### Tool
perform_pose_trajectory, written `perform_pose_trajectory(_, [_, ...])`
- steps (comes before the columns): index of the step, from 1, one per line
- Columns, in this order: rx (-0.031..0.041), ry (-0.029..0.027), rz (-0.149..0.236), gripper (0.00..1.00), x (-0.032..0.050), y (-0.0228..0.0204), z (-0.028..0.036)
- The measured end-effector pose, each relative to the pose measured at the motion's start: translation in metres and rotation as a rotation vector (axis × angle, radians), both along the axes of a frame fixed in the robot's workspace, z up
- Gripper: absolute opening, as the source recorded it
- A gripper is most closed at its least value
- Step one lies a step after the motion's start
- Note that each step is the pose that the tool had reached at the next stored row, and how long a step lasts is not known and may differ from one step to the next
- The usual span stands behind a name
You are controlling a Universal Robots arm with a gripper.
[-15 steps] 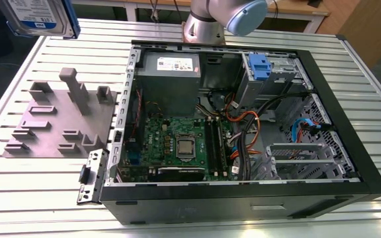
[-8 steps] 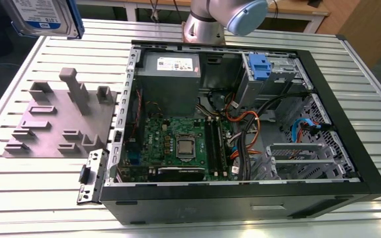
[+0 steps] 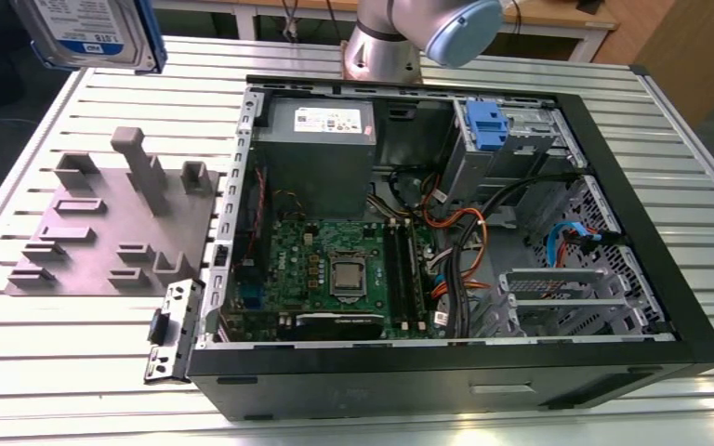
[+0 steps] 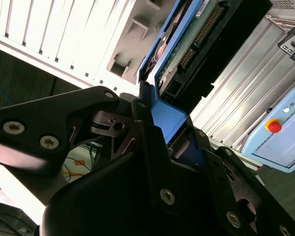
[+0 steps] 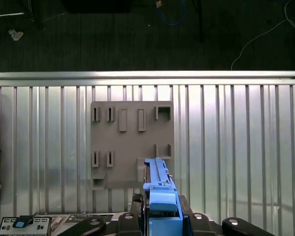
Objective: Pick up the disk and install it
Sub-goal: 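Pick up the disk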
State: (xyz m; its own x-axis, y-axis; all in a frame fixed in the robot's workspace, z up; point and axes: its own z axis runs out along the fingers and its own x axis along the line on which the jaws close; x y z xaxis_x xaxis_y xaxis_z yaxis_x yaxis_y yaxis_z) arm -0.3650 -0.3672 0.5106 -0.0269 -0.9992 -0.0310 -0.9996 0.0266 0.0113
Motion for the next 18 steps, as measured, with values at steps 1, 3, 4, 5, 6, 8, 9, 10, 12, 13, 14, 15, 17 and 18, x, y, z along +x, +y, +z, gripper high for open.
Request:
perform_pose_trajectory(1, [0.0000, 0.0000, 0.000, 0.37, 0.0009, 0.0000, 0.0000])
perform_pose_trajectory(3, [0.0000, 0.0000, 0.000, 0.37, 0.0023, 0.0000, 0.0000])
perform_pose_trajectory(4, [0.0000, 0.0000, 0.000, 0.37, 0.0032, 0.0000, 0.0000])
perform_pose_trajectory(5, [0.0000, -0.0001, 0.000, 0.37, 0.0043, 0.0000, 0.0000])
perform_pose_trajectory(6, [0.0000, 0.0000, 0.000, 0.37, 0.0057, 0.0000, 0.0000])
perform_pose_trajectory(8, [0.0000, 0.0000, 0.000, 0.37, 0.0088, 0.0000, 0.0000])
perform_pose_trajectory(9, [-0.0001, 0.0001, 0.000, 0.37, 0.0102, 0.0000, 0.0000])
perform_pose_trajectory(10, [0.0000, 0.0000, 0.000, 0.37, 0.0112, -0.0001, 0.0000])
perform_pose_trajectory(12, [0.0000, 0.0000, 0.000, 0.37, 0.0129, -0.0017, 0.0000])
perform_pose_trajectory(13, [0.0000, 0.0001, 0.000, 0.37, 0.0136, -0.0032, 0.0000])
perform_pose_trajectory(14, [-0.0001, 0.0001, 0.000, 0.37, 0.0143, -0.0050, 0.0000])
perform_pose_trajectory(15, [0.0000, 0.0001, 0.000, 0.37, 0.0155, -0.0098, 0.0000])
perform_pose_trajectory(17, [0.0000, 0.0000, 0.000, 0.37, 0.0161, -0.0138, 0.0000])
perform_pose_trajectory(18, [0.0000, -0.0001, 0.000, 0.37, 0.0165, -0.0157, -0.0001])
